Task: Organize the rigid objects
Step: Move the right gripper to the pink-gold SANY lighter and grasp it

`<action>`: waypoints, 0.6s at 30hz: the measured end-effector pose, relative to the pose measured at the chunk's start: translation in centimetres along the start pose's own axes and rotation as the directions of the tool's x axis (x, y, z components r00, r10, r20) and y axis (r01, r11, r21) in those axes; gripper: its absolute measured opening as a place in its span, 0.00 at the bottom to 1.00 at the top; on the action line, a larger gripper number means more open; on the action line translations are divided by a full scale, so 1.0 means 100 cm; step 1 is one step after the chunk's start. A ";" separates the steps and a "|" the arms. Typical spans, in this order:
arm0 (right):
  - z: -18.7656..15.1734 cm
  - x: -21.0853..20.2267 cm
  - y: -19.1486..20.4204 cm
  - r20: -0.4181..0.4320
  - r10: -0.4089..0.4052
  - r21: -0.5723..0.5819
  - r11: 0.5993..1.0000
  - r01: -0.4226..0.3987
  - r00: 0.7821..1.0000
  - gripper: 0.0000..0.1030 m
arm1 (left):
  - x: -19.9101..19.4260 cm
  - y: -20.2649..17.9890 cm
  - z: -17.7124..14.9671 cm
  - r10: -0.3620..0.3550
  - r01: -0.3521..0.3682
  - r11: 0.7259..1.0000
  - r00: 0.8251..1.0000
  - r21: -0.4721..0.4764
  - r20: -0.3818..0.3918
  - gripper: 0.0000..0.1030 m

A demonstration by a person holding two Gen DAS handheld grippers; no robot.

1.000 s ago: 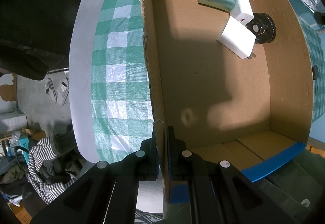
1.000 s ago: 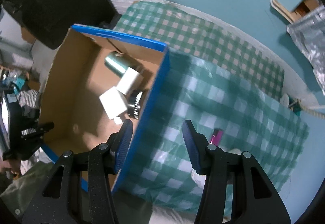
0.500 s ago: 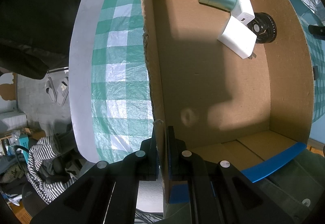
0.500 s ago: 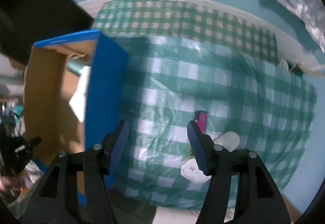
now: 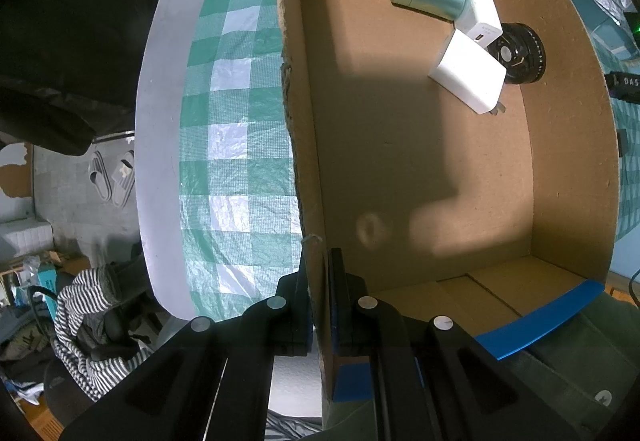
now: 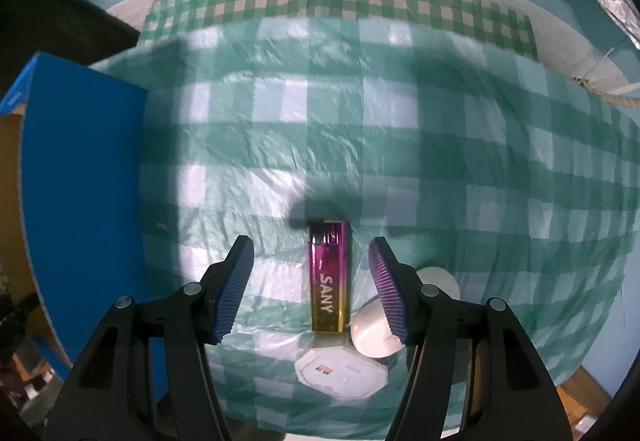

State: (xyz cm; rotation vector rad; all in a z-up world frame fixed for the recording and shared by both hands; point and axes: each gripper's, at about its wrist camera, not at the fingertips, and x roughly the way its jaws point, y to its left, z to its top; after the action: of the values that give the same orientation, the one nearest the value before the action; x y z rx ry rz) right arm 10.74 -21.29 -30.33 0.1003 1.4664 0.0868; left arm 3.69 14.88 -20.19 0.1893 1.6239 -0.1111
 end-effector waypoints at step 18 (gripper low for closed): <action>-0.018 0.022 0.004 -0.010 -0.080 -0.008 0.997 0.080 0.997 0.24 | 0.003 0.000 -0.004 0.003 -0.003 1.000 1.000 0.006 -0.006 0.06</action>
State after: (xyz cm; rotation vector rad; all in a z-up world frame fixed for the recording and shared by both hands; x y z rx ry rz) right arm 9.14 -20.57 -32.60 0.0349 1.4787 0.0276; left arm 3.27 14.95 -20.42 0.1972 1.6290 -0.1131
